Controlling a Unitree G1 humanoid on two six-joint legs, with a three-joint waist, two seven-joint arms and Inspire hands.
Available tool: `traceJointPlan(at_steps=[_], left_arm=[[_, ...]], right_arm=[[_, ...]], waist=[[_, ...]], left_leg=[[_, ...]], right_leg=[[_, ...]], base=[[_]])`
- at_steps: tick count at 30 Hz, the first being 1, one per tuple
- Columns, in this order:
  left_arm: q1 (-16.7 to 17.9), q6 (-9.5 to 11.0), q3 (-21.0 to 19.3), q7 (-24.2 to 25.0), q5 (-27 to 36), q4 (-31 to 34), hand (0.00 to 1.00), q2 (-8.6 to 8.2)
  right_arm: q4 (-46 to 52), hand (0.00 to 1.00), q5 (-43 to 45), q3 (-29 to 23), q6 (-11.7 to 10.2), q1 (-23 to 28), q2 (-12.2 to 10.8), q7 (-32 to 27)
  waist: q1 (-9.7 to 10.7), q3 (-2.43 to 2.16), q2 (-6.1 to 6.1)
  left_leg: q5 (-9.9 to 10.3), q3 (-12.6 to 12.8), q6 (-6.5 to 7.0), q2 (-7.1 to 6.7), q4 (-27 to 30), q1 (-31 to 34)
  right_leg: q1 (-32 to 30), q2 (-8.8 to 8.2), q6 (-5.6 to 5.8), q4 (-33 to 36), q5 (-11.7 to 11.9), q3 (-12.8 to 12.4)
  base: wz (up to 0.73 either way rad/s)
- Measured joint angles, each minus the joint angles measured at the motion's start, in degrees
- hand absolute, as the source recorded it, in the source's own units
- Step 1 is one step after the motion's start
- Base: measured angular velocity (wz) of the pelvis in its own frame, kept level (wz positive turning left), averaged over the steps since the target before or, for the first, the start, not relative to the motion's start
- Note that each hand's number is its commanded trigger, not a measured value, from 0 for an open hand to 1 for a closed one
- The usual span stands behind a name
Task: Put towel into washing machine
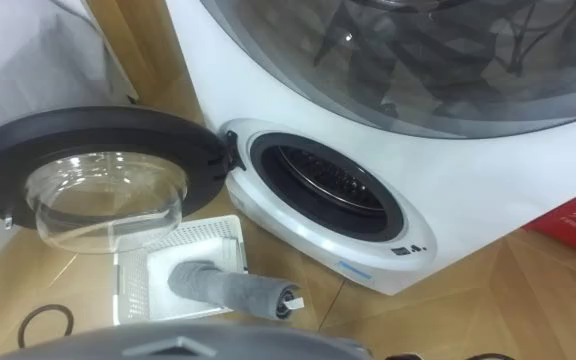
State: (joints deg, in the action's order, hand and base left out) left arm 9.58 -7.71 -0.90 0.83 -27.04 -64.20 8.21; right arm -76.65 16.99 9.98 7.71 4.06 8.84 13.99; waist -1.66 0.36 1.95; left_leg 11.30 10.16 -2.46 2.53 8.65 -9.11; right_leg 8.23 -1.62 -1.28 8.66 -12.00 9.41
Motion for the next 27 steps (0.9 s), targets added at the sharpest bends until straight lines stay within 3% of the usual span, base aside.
traceJointPlan(at_steps=[13,18,22,25,27], left_arm=[[-0.11,-0.14,0.07,-0.73,-0.09,0.28,0.00,0.02],[-1.65,0.87,1.60,-3.67,-0.03,0.37,0.00,0.05],[-6.01,3.63,1.09,-6.12,-0.05,0.85,0.00,0.07],[-9.65,6.89,1.64,-8.47,0.38,0.97,0.00,0.25],[-12.47,8.92,3.10,-9.94,0.20,0.02,0.00,0.14]], right_arm=[[0.43,0.00,-2.31,-0.05,-0.28,-0.09,0.21,-2.31],[0.82,0.00,-3.57,-0.04,-0.80,-0.60,0.60,-4.05],[0.80,0.00,-3.55,-0.14,-2.40,-2.54,1.75,-5.15],[0.76,0.00,-4.30,-0.07,-4.70,-5.21,3.18,-7.99],[-0.22,0.00,-5.61,-0.08,-6.57,-7.11,3.31,-9.56]], waist=[[0.18,-0.19,-0.50],[0.30,-0.23,-0.79],[0.07,0.12,-1.14],[0.22,0.43,-1.60],[1.37,0.64,-1.59]], left_leg=[[0.00,0.09,0.00,-0.02,0.01,0.11],[-0.01,-0.01,0.02,0.03,0.28,2.87],[-0.15,0.60,0.25,0.07,1.09,7.67],[-0.31,0.87,0.51,0.01,1.90,11.55],[-0.33,0.74,0.54,0.06,2.95,14.16]], right_leg=[[-0.23,0.07,0.00,0.00,0.00,-0.56],[-3.36,0.05,-0.02,0.64,0.00,-0.63],[-8.92,-0.29,-0.04,3.12,0.15,-0.77],[-13.64,-0.52,-0.13,5.72,0.23,-1.39],[-16.53,-0.68,-0.21,7.34,0.28,-1.66]], base=[[0.00],[0.00],[-0.05],[-0.17],[-0.04]])
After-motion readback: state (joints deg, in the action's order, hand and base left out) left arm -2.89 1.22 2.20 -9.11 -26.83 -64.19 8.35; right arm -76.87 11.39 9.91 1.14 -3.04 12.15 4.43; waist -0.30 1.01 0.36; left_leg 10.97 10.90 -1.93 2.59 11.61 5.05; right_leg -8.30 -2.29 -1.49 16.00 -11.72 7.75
